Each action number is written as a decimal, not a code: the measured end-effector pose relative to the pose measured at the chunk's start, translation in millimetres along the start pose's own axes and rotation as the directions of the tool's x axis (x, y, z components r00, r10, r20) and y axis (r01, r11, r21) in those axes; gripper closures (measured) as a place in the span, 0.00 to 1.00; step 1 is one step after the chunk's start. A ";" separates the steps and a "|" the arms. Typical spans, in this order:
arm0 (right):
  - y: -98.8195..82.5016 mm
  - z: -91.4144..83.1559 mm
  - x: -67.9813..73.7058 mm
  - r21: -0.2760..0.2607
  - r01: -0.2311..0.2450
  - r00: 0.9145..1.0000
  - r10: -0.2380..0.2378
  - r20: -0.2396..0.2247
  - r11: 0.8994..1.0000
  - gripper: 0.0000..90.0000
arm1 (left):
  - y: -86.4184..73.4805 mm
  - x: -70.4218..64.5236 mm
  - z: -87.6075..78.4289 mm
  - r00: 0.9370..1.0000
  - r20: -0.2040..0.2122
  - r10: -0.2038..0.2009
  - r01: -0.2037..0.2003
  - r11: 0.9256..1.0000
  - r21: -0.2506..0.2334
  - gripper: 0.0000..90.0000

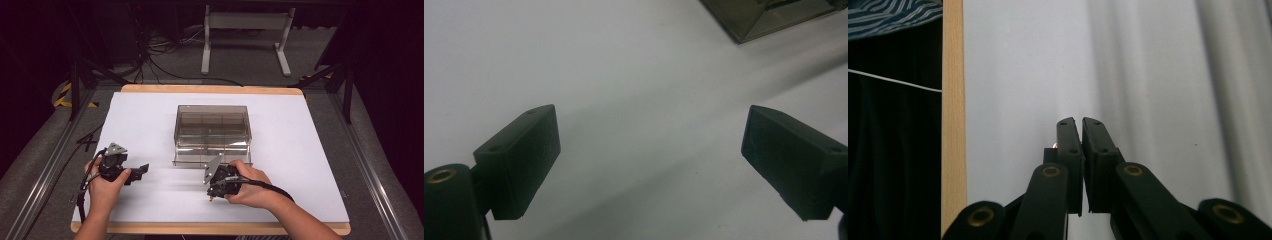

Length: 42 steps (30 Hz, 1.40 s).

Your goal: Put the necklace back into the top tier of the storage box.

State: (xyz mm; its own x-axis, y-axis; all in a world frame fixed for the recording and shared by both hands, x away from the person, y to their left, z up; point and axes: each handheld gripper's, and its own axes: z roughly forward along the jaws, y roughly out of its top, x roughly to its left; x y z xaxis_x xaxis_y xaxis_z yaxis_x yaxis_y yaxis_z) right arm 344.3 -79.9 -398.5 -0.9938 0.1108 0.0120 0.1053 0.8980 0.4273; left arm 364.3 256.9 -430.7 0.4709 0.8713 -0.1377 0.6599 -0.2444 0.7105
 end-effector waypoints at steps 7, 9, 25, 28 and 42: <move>3.4 -13.7 -0.5 -0.027 -0.008 1.000 0.008 0.002 1.000 0.98 | 0.2 0.4 -0.5 1.000 -0.002 0.001 -0.001 1.000 0.002 0.11; 4.1 -15.2 -1.4 -0.039 0.003 1.000 -0.002 0.011 0.999 0.98 | 0.1 0.1 -0.3 1.000 -0.002 0.000 0.000 1.000 0.002 0.11; 14.4 -44.9 -4.0 -0.088 0.009 0.999 -0.005 0.048 0.996 0.98 | 0.3 0.6 -0.7 1.000 0.001 0.001 -0.001 1.000 0.006 0.11; 15.9 -49.2 -4.7 -0.095 0.005 0.999 -0.001 0.050 0.995 0.98 | 0.3 0.6 -0.5 1.000 0.002 0.000 0.000 1.000 0.006 0.11; 19.9 -69.9 -7.3 -0.139 -0.017 0.996 0.028 0.079 0.990 0.98 | 0.1 0.6 -0.5 1.000 0.001 -0.003 0.003 1.000 0.002 0.11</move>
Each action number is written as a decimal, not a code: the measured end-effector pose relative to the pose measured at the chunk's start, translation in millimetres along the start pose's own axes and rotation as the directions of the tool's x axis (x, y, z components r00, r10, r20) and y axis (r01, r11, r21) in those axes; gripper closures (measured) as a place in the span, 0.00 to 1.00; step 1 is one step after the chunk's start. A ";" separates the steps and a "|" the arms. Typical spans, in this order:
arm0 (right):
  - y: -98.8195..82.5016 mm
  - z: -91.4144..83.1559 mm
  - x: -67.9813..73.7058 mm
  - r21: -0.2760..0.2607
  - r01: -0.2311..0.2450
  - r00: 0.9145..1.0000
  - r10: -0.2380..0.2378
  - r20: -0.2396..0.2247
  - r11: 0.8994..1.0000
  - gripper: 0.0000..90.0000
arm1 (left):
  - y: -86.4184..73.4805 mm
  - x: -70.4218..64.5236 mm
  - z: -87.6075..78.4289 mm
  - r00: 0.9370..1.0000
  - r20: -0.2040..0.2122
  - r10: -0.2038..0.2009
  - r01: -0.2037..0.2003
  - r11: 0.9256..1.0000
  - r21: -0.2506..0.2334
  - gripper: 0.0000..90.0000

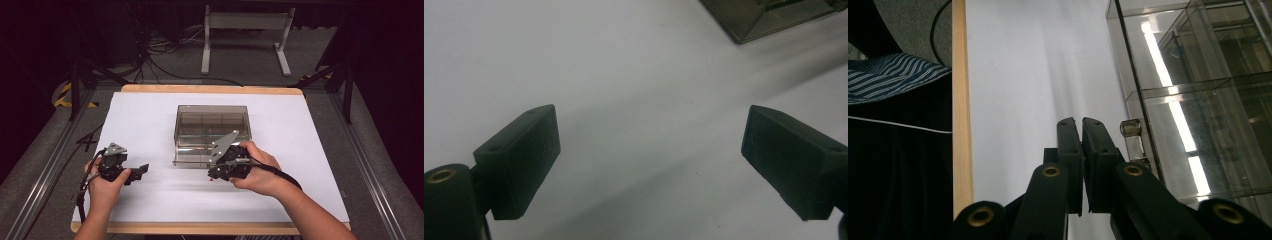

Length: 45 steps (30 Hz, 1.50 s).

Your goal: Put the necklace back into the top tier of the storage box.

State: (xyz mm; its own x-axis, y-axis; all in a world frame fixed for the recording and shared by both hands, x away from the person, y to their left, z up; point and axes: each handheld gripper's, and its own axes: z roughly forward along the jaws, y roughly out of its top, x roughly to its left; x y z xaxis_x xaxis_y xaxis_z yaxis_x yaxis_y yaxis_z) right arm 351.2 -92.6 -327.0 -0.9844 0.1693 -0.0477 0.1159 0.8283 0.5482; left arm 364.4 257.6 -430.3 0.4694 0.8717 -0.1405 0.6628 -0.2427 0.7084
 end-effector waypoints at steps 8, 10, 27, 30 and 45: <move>2.9 -8.8 -3.4 -0.015 -0.016 1.000 0.017 0.018 1.000 0.98 | 0.1 0.1 -0.2 1.000 0.000 0.000 0.000 1.000 0.004 0.11; 3.8 -10.5 -4.3 -0.015 -0.023 0.999 0.024 0.025 1.000 0.98 | -0.2 -0.5 0.5 1.000 -0.001 0.001 -0.001 1.000 -0.002 0.10; 9.9 -21.4 -19.0 -0.036 -0.058 0.996 0.060 0.072 0.998 0.98 | -0.2 -0.7 1.1 1.000 -0.001 0.003 -0.003 1.000 0.000 0.10; 10.6 -23.0 -22.3 -0.044 -0.065 0.994 0.069 0.087 0.997 0.98 | -0.2 -0.6 1.0 1.000 -0.003 0.003 -0.003 1.000 0.000 0.10; 11.0 -20.5 -37.6 -0.049 -0.111 0.985 0.117 0.125 0.993 0.98 | -0.3 -0.4 0.7 1.000 -0.003 0.002 -0.002 1.000 -0.001 0.10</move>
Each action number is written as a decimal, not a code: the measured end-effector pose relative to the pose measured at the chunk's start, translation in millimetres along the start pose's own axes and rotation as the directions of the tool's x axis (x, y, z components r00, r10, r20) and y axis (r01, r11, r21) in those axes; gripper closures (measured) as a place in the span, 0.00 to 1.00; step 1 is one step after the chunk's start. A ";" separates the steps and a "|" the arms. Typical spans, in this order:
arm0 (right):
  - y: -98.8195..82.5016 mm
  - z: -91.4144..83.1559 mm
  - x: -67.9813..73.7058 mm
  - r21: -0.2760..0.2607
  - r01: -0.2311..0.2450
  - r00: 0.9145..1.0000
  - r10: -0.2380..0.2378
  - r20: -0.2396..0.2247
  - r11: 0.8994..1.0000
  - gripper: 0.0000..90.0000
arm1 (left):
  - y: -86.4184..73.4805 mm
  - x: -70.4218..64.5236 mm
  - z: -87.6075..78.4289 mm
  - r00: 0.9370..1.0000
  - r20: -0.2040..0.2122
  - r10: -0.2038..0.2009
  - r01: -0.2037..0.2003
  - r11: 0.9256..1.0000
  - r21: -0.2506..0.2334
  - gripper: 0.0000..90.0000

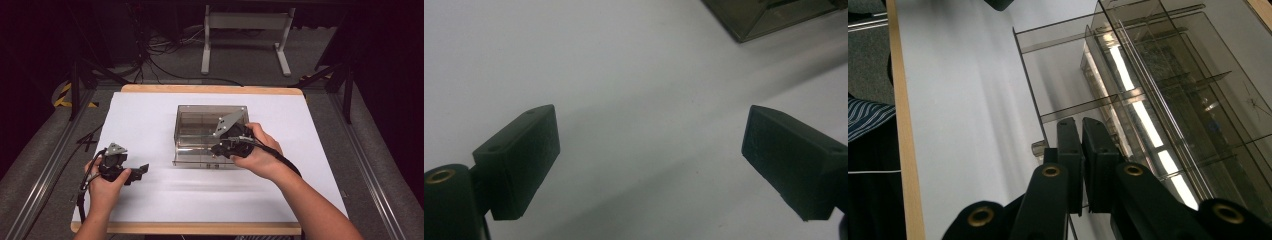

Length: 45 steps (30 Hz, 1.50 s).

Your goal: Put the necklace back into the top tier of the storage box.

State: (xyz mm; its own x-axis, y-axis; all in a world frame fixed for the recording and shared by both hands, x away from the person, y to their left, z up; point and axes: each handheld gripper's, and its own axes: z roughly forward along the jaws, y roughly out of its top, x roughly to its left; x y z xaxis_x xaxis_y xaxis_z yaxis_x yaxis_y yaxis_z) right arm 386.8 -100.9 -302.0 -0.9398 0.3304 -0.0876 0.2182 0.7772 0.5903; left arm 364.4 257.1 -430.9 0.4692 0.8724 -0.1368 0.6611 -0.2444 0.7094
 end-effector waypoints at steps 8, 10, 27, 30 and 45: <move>-0.6 8.1 -9.3 0.010 -0.039 0.999 0.038 0.032 0.999 0.98 | 0.0 0.3 -0.3 1.000 0.001 -0.001 0.001 1.000 -0.001 0.10; -0.9 10.2 -11.1 0.015 -0.047 0.998 0.046 0.037 0.999 0.98 | 0.0 0.4 -0.4 1.000 0.000 -0.001 0.001 1.000 -0.001 0.10; -3.9 24.9 -19.4 0.054 -0.071 0.997 0.069 0.035 0.996 0.97 | 0.2 0.6 -0.9 1.000 0.001 0.000 0.000 1.000 0.000 0.10; -4.7 27.2 -19.9 0.060 -0.070 0.997 0.068 0.033 0.996 0.97 | 0.2 0.7 -0.9 1.000 0.000 -0.002 0.002 1.000 0.001 0.10; -12.3 40.7 -22.8 0.106 -0.076 0.997 0.073 0.026 0.991 0.97 | 0.3 0.5 -0.7 1.000 0.002 -0.001 0.001 1.000 0.005 0.10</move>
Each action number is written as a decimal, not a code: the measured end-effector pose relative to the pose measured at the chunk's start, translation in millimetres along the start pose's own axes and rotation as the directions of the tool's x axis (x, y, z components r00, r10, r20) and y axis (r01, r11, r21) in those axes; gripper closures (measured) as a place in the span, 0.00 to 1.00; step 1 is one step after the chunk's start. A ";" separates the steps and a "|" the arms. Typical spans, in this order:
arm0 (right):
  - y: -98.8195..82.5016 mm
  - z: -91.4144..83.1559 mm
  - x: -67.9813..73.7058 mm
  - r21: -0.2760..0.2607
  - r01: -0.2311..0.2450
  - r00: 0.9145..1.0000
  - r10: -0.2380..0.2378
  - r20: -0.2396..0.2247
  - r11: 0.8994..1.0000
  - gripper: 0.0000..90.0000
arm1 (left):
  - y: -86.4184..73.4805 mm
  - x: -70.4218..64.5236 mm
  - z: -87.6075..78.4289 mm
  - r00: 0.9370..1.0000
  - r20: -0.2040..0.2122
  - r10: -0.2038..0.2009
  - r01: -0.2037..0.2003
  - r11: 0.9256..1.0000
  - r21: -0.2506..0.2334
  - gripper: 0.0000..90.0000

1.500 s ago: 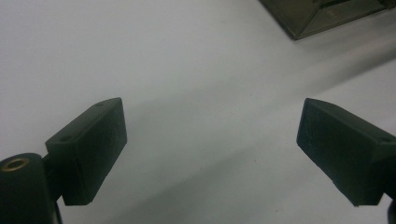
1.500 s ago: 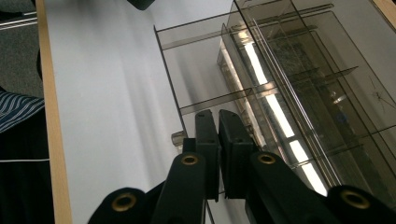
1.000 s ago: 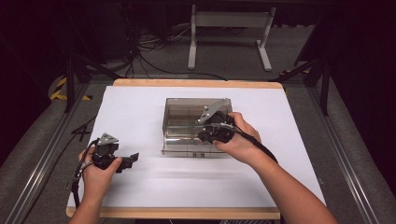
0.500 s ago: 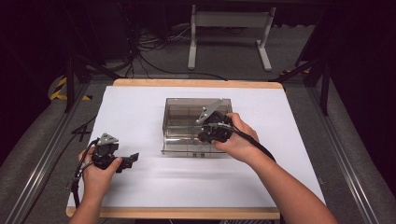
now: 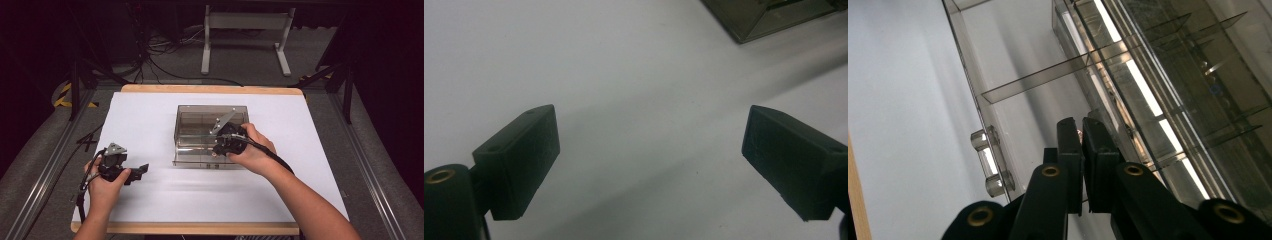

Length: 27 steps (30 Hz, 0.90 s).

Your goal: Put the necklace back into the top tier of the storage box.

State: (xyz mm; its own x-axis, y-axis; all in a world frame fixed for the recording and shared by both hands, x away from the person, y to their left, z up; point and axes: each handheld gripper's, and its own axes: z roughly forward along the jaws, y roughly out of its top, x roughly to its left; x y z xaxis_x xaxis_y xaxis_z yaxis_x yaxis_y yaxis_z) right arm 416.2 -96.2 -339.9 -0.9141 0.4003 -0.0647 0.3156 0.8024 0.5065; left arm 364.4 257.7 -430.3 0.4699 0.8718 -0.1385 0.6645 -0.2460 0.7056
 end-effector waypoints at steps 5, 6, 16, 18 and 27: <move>-0.4 5.6 2.0 0.016 0.002 1.000 -0.002 -0.008 1.000 0.97 | -0.3 -0.2 0.8 1.000 -0.001 0.000 0.000 1.000 -0.007 0.10; -0.4 5.6 2.0 0.016 0.002 1.000 -0.002 -0.008 1.000 0.97 | -0.3 -0.3 0.9 1.000 0.000 0.000 0.000 1.000 -0.007 0.10; 0.5 10.2 3.1 -0.011 0.034 0.999 -0.034 0.024 0.999 0.82 | 0.0 0.3 -0.4 1.000 -0.002 0.000 0.000 1.000 0.001 0.10; 0.2 9.3 2.5 -0.026 0.035 0.999 -0.034 0.029 0.999 0.79 | -0.2 0.2 -0.1 1.000 -0.003 -0.002 0.002 1.000 -0.004 0.10; -2.1 1.8 -1.5 -0.089 -0.003 1.000 0.002 -0.016 0.996 0.74 | -0.3 -0.4 0.6 1.000 -0.003 0.001 -0.001 1.000 -0.006 0.10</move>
State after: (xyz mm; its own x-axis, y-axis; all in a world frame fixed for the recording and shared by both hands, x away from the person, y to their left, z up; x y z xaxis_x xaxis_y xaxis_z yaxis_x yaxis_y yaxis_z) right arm 417.3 -97.7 -342.5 -0.9174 0.3948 -0.0499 0.2947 0.7582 0.5816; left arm 364.4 257.2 -430.8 0.4689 0.8728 -0.1356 0.6607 -0.2447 0.7097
